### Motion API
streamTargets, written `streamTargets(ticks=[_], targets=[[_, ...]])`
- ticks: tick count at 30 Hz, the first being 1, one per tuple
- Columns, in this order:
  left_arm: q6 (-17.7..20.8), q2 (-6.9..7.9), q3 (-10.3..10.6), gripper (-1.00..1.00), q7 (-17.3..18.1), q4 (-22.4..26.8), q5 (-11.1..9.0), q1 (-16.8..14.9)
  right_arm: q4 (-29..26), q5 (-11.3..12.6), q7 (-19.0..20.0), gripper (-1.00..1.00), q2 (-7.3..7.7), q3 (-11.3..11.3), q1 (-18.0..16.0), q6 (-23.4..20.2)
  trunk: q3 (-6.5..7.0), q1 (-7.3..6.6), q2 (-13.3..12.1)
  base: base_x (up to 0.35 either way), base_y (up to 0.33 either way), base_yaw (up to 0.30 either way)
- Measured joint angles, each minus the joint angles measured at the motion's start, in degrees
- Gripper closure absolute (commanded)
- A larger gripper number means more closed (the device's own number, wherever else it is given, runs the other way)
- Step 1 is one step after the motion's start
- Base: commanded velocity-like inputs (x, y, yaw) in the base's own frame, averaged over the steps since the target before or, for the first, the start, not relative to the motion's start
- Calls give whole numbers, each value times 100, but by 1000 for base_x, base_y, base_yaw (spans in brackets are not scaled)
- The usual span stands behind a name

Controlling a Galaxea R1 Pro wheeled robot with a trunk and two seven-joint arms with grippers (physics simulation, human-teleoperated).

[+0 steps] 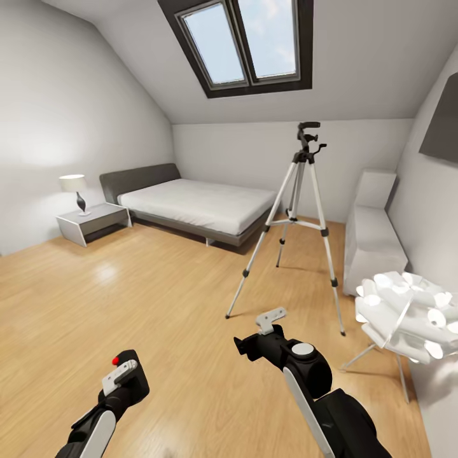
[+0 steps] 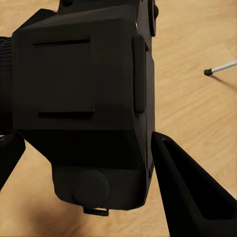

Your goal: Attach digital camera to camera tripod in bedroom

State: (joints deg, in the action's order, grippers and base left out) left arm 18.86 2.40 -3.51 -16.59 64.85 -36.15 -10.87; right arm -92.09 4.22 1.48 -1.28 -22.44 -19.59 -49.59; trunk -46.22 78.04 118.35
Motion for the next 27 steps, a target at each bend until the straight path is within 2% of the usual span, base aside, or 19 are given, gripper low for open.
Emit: streamTargets(ticks=[18,27], targets=[[31,25,-3,100,48,-17,-34,0,0,17,21,-100,10,-26,10,73,-3,-1,0,306,101,9],[34,38,-35,100,71,-18,-36,-2,-20,15,33,-100,50,-7,25,26,4,0,0,283,172,-223]])
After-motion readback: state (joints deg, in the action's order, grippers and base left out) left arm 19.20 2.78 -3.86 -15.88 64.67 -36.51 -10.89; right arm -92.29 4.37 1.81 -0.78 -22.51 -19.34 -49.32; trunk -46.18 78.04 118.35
